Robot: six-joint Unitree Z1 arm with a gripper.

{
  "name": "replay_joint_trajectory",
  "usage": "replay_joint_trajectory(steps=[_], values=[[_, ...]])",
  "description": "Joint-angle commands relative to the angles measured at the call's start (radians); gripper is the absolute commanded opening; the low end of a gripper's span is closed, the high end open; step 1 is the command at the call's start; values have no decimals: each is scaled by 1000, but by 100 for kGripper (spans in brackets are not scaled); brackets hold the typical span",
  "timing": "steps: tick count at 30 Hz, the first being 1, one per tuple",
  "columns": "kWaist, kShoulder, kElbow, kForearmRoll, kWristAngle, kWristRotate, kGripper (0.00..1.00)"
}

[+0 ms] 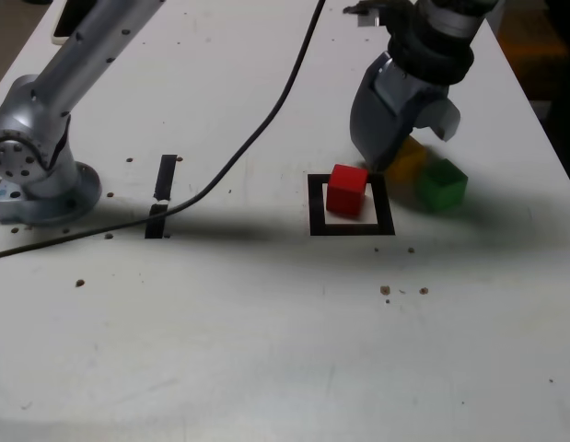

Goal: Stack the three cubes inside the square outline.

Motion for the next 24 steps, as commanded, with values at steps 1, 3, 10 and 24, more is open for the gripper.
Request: replay_joint_trajectory(steps=[1,3,10,24], values=[[3,9,-5,4,-4,4,75],[3,14,-11,7,-9,7,73],[3,28,-30,11,-27,8,73],[-5,37,-35,15,-18,10,44]])
